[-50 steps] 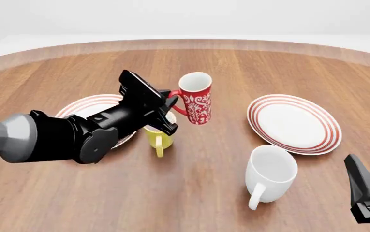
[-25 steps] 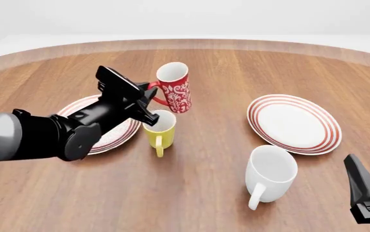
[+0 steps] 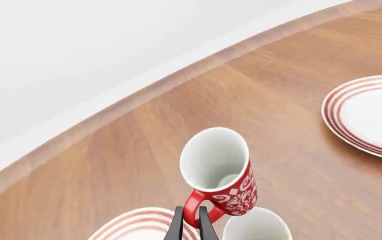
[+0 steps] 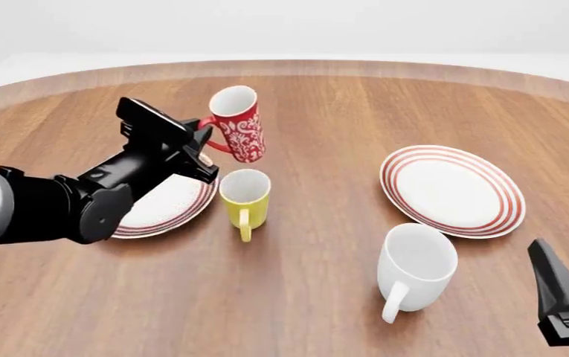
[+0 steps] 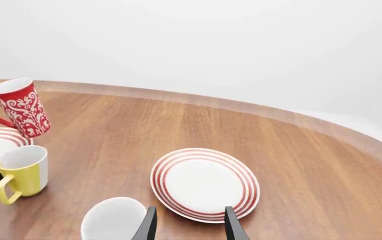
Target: Put the red mug on the left plate.
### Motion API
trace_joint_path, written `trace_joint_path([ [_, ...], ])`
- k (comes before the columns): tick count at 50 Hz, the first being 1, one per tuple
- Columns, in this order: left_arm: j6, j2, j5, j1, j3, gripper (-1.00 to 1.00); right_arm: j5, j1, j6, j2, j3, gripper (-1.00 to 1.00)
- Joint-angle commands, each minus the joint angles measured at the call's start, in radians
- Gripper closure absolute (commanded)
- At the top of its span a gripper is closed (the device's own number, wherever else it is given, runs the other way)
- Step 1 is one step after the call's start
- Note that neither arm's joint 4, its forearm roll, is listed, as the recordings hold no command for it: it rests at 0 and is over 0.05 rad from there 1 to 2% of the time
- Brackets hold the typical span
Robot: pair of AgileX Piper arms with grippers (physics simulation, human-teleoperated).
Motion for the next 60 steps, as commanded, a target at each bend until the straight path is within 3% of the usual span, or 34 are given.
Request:
trace_joint_path([
  [1,0.011,-0.014,-0.019,0.055,0.011,1.0,0.007,0.001,-0.001,-0.007,0.0,-1.0],
  [60,0.024,0.013,-0.224,0.316,0.17,1.0,0.007,0.004,0.0,-0.006,0.0,-1.0],
])
